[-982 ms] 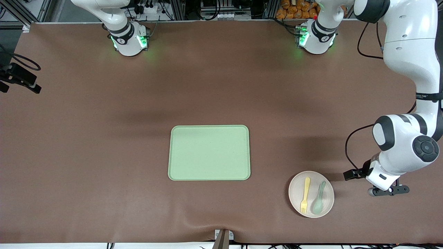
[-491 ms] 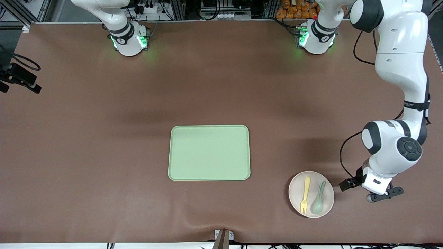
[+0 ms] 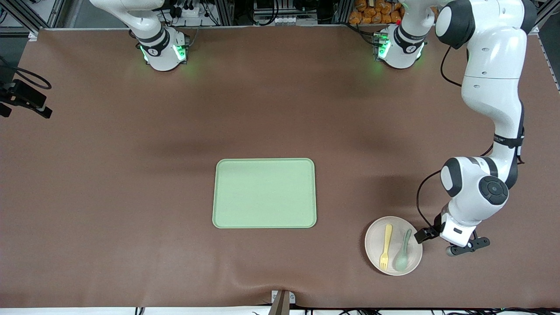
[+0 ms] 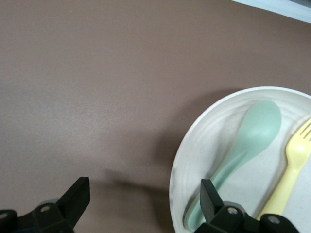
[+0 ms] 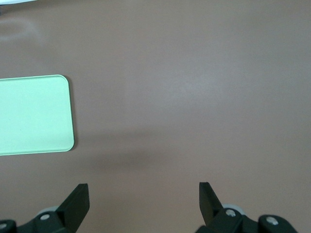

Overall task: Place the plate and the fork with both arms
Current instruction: 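Close the left gripper on the plate rim and lift the plate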

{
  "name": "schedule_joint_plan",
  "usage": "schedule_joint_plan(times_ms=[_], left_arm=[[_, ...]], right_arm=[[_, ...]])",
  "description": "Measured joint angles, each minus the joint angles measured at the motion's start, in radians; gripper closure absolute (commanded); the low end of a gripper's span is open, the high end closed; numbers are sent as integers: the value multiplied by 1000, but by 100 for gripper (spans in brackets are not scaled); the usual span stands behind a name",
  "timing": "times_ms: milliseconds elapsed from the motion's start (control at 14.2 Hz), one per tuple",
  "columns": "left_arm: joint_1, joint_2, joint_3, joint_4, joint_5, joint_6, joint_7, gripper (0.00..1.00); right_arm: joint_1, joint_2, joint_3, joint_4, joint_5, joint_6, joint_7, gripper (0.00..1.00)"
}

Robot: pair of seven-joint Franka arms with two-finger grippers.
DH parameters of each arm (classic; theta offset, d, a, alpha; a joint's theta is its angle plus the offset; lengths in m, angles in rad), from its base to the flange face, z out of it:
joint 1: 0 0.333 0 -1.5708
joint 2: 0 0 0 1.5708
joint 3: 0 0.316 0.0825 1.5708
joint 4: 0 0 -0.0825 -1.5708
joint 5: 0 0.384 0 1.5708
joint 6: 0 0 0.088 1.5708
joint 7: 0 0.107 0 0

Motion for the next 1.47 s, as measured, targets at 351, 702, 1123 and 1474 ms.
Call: schedule_joint_plan(times_ms=[351, 702, 1123, 1474], left_arm=[[-10, 38, 0, 0, 0, 84, -18, 43], [-10, 42, 0, 1, 0, 90, -18, 65], [-11, 42, 0, 3, 0, 93, -16, 100], [-11, 38, -1, 14, 0, 96, -15, 100]], right_arm=[[0, 0, 0, 0, 0, 0, 0, 0], [0, 0, 0, 0, 0, 0, 0, 0], [0, 0, 0, 0, 0, 0, 0, 0], [0, 0, 0, 0, 0, 0, 0, 0]])
